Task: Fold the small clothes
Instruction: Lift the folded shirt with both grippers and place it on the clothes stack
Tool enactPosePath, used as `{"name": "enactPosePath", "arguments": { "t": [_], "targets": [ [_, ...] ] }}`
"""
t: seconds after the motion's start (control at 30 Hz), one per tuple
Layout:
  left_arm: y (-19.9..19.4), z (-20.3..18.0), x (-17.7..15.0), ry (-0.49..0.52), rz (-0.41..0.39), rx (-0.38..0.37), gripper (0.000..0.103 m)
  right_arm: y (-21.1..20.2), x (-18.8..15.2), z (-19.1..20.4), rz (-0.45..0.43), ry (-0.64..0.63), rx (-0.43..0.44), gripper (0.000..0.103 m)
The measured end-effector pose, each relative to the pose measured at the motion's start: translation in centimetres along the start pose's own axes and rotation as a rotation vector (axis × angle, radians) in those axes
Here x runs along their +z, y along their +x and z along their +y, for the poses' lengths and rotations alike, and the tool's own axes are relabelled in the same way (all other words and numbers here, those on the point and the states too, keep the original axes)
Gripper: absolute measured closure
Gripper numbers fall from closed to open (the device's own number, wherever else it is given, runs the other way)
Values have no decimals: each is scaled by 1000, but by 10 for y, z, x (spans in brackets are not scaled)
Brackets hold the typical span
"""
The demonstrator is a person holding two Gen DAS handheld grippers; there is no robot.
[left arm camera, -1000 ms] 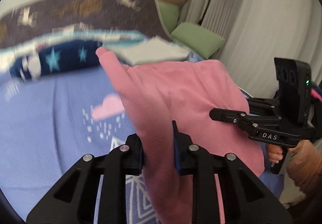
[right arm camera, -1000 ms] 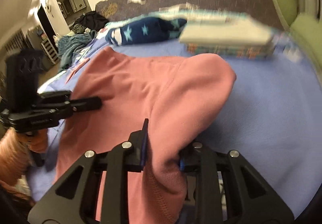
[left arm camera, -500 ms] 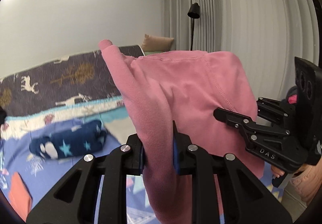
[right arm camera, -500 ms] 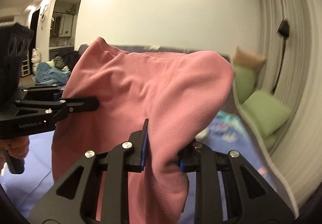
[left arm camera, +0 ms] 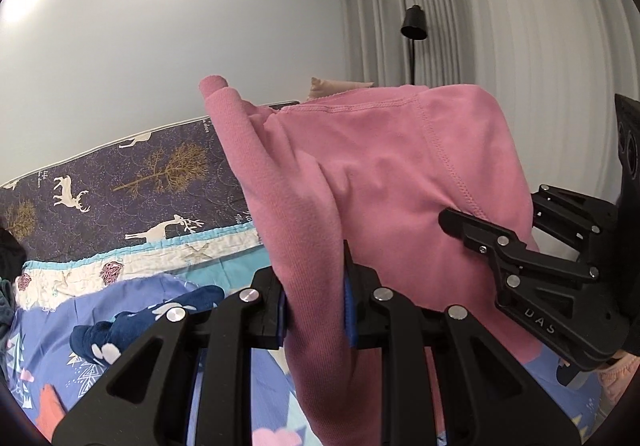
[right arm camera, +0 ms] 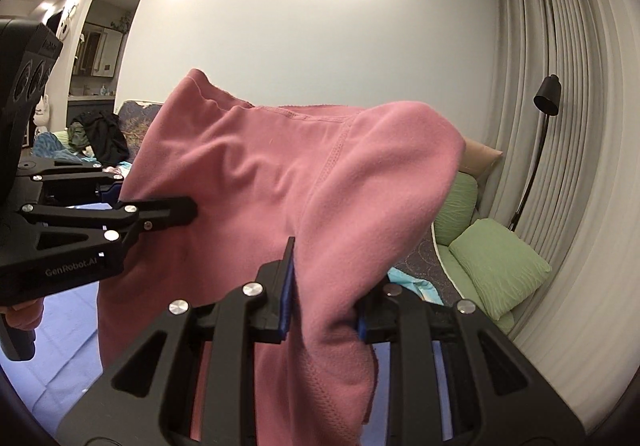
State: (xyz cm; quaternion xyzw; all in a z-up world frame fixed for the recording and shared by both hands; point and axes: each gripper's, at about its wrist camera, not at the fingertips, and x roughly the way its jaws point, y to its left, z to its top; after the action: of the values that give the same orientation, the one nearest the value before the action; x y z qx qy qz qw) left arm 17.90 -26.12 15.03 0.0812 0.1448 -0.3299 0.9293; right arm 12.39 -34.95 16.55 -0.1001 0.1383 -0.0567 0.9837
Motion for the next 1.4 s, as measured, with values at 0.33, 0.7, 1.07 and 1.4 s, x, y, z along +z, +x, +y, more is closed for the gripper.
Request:
{"name": "enactPosePath", "arguments": {
  "t": [0.33,0.7,1.07,1.4],
  "targets": [
    [73,19,1,-23,34,31,81,86,-6,-7,44,7,-20,79],
    [164,34,-9,-20,116,109,81,187,-27,-19,146,33,-28,79],
    [278,55,-107,-12,443,288,42,321,-88,-21,371,-30,-207,51],
    [232,41,-128,33,399,230,38,291,-168,-19,472,52,-133,46]
  ]
}}
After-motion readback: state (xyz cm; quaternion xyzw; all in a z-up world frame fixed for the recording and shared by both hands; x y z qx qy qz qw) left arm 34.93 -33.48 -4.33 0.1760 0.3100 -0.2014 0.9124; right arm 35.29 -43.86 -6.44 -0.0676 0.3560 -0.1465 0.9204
